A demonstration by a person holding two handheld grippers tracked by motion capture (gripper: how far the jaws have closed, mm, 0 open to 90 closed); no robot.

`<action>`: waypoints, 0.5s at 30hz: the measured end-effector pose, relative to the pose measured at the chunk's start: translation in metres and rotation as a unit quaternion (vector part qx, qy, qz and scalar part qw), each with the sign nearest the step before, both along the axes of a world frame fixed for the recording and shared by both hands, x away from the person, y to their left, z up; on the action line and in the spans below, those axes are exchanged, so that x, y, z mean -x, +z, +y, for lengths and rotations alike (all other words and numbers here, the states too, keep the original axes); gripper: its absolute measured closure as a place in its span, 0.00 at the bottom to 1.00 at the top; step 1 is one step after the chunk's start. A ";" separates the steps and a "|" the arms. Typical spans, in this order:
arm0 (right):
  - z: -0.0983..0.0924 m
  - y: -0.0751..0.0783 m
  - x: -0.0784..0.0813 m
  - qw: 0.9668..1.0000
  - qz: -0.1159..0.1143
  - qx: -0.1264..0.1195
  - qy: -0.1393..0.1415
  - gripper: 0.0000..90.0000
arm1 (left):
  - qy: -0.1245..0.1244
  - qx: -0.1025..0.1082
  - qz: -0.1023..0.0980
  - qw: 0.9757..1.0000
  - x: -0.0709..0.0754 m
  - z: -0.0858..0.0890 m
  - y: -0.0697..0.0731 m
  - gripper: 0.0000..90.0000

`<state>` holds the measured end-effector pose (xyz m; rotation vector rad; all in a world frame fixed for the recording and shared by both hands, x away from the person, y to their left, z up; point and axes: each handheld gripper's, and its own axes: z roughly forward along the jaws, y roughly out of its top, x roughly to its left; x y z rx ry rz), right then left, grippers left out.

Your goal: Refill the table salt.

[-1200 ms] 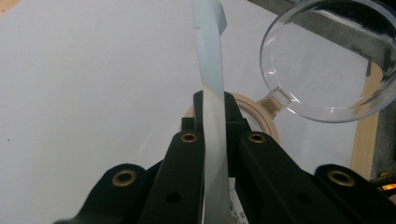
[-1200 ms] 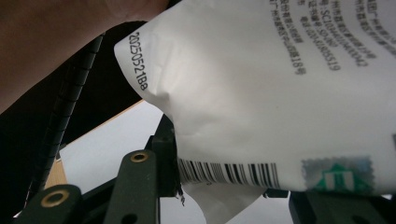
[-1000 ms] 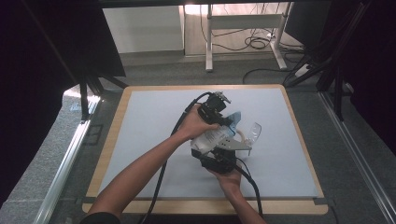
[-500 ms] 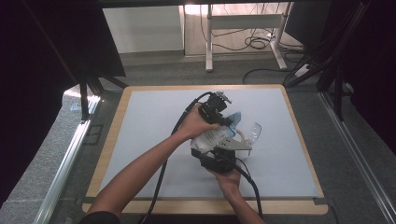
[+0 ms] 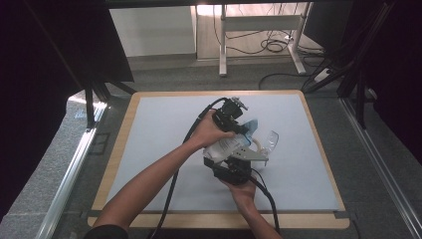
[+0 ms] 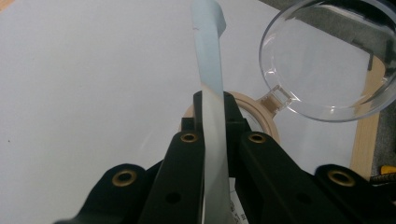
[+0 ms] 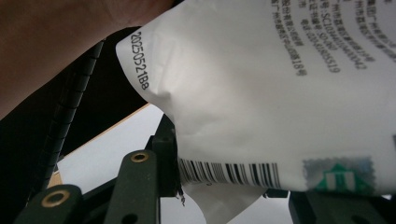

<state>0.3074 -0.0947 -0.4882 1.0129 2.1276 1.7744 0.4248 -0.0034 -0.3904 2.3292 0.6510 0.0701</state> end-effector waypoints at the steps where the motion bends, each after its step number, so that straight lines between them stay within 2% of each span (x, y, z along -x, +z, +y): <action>1: 0.000 0.000 0.000 1.000 0.001 -0.001 0.000 0.66 | 0.000 0.000 0.000 1.000 0.000 0.000 0.000 1.00; 15: 0.000 0.001 0.000 1.000 -0.001 -0.006 -0.004 0.66 | -0.001 -0.003 0.001 1.000 0.000 -0.002 0.000 1.00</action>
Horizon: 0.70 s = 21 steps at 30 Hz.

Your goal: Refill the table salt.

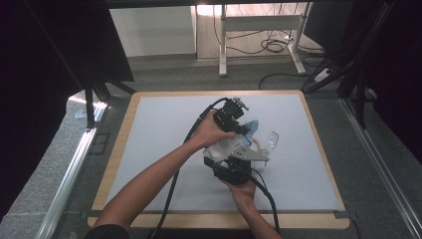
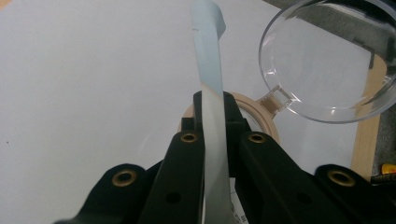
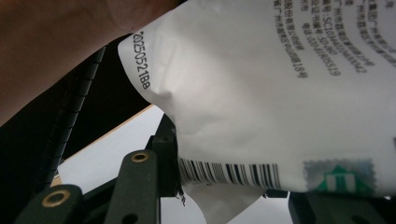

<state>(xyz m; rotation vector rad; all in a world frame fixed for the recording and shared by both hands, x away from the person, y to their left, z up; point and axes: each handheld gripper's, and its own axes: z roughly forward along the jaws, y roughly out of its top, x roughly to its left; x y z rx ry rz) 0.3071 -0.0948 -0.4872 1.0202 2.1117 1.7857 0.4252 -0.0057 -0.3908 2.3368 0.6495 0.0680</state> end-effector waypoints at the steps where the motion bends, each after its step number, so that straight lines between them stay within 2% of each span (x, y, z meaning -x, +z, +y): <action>1: 0.000 0.000 0.000 1.000 0.000 -0.001 -0.001 0.66 | -0.001 0.000 0.000 1.000 0.000 0.000 0.000 1.00; 21: 0.001 0.001 0.000 1.000 -0.003 -0.002 0.001 0.66 | 0.001 -0.001 0.002 1.000 -0.001 0.001 -0.001 1.00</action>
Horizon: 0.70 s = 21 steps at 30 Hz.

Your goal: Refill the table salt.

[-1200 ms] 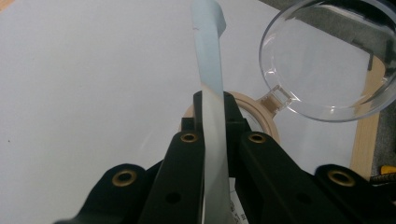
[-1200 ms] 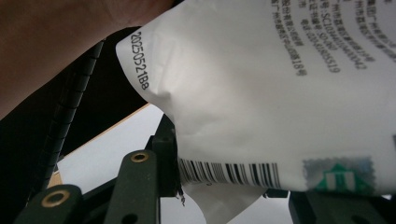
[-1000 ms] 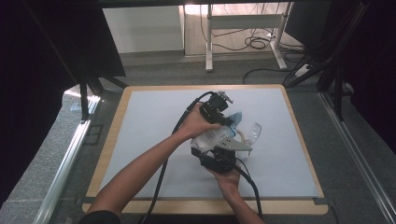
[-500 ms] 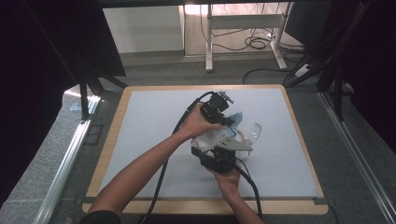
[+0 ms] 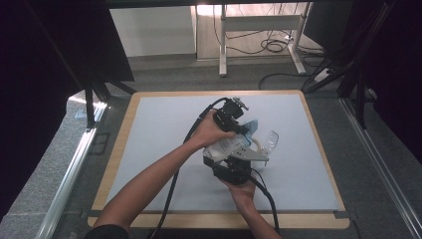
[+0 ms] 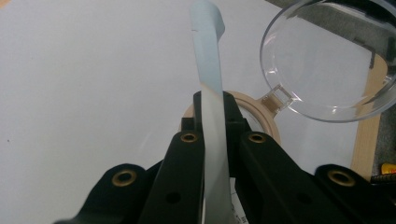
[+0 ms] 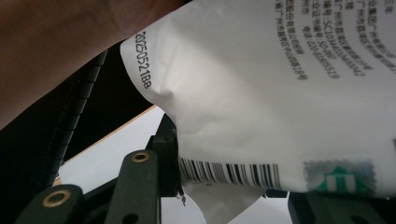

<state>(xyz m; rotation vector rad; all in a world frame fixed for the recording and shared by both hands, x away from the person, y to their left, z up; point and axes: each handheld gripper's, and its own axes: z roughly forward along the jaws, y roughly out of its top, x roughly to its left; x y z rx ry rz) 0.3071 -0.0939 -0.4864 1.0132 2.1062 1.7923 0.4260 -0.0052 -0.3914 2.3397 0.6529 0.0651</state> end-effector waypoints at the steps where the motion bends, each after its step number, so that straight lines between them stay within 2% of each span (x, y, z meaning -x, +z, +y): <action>1: 0.000 0.000 0.000 1.000 0.000 0.000 0.000 0.66 | 0.000 0.000 0.000 1.000 0.000 0.000 0.000 1.00; 21: 0.001 0.000 0.000 1.000 -0.002 -0.006 -0.003 0.66 | -0.002 -0.008 -0.001 1.000 0.000 -0.002 0.001 1.00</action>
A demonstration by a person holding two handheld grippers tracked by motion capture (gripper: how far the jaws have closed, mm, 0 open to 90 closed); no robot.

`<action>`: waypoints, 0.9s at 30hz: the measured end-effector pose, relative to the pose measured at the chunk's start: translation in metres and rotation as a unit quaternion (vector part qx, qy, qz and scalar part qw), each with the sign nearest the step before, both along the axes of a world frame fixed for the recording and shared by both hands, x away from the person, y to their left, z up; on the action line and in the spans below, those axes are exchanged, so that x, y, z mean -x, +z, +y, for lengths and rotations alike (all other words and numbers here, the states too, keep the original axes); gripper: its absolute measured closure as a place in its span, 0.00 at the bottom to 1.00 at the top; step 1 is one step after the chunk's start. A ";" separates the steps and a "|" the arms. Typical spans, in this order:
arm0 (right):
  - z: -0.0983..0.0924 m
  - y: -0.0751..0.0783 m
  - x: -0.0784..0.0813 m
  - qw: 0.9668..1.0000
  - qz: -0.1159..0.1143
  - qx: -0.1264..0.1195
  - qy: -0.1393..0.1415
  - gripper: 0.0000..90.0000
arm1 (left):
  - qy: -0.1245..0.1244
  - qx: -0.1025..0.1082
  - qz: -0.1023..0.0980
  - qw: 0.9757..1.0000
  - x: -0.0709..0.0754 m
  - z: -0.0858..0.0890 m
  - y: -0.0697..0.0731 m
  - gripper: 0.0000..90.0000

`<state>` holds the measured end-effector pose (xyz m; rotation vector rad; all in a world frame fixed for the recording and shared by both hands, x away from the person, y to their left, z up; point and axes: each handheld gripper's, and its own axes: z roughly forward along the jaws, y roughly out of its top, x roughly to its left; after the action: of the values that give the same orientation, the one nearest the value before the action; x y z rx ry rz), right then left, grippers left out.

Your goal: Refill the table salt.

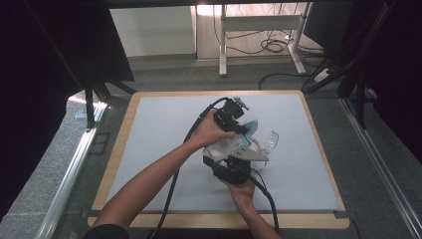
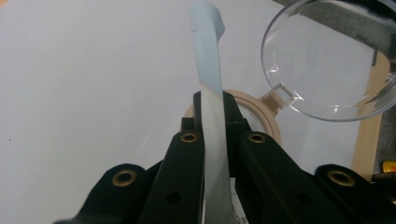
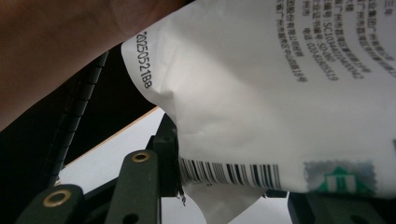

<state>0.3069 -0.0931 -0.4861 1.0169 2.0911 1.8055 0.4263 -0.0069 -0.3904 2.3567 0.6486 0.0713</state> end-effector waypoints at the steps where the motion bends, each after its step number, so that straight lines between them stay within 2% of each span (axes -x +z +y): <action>1: 0.000 0.000 0.000 1.000 0.000 0.000 0.000 0.66 | 0.000 0.000 0.001 1.000 0.000 0.000 0.000 1.00; 27: 0.000 0.001 0.001 1.000 -0.004 -0.007 -0.009 0.67 | -0.004 -0.008 0.001 1.000 0.000 -0.004 0.001 1.00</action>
<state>0.3061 -0.0927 -0.4852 1.0261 2.0606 1.8156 0.4268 -0.0108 -0.3897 2.3748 0.6406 0.0712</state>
